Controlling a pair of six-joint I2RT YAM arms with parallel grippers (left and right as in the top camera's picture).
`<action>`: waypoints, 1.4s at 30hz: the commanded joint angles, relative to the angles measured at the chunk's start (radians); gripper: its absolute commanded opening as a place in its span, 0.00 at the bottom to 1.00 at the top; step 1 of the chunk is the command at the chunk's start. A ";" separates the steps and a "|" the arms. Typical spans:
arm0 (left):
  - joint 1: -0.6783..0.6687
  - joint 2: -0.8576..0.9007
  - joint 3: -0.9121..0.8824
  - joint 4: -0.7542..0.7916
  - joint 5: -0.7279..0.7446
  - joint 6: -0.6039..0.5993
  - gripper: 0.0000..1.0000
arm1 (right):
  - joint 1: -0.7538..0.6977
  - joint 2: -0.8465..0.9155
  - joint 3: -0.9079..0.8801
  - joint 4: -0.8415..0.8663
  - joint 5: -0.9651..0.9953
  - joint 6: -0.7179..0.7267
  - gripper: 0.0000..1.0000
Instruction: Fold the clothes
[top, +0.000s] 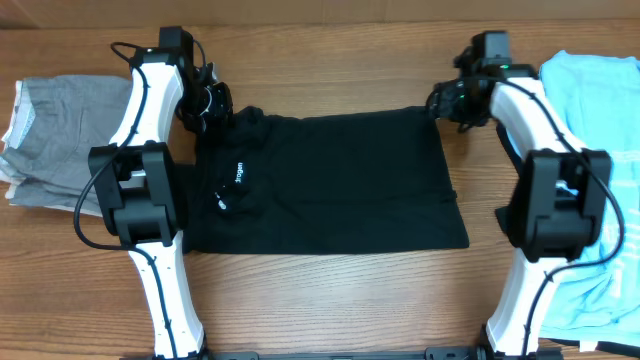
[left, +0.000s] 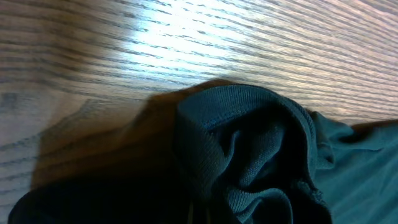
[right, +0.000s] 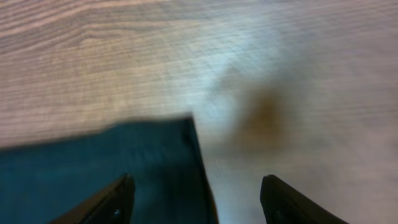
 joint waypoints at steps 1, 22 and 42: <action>-0.005 -0.039 0.021 -0.020 0.034 -0.008 0.04 | 0.028 0.052 0.021 0.064 0.005 -0.013 0.69; 0.023 -0.039 0.098 -0.073 0.050 0.030 0.04 | 0.016 0.037 0.103 -0.029 0.051 0.059 0.04; 0.055 -0.131 0.214 -0.583 -0.091 0.089 0.04 | -0.101 -0.024 0.337 -0.894 0.141 0.072 0.04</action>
